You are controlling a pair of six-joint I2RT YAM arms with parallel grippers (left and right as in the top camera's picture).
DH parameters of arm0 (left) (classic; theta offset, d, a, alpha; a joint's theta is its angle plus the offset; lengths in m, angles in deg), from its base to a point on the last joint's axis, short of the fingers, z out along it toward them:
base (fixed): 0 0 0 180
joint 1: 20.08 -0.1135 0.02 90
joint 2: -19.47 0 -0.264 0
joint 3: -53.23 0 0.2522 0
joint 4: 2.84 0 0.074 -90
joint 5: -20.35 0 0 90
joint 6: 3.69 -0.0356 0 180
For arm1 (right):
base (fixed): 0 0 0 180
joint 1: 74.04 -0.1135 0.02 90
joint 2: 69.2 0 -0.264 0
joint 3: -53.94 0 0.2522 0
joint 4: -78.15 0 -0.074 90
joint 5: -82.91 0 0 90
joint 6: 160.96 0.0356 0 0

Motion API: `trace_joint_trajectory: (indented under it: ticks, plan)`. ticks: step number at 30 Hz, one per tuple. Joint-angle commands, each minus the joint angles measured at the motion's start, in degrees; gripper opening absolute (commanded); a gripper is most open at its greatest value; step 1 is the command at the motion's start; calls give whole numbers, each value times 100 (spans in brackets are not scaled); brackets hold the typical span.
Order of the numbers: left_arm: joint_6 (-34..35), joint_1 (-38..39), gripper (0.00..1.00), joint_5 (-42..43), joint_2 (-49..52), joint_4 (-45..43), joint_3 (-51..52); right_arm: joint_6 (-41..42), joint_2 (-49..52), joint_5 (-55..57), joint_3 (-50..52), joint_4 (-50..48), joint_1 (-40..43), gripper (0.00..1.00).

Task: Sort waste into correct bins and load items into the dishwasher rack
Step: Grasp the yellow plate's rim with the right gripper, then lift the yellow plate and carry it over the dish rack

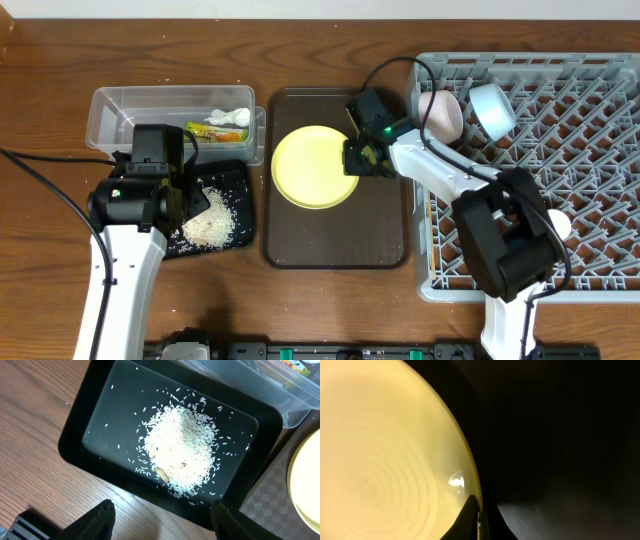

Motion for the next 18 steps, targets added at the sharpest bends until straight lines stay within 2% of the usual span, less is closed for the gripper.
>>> trace_joint_trajectory:
  ticks: [1,5,18]
  plan:
    - [72,-26,64,-31,13,37,9,-15,-269,146,76,210,170,1]
    - [72,-26,64,-31,13,37,9,-459,-940,273,76,461,337,1]
    - [72,-26,65,-31,13,33,9,-1624,-3373,2616,76,1799,1152,1]
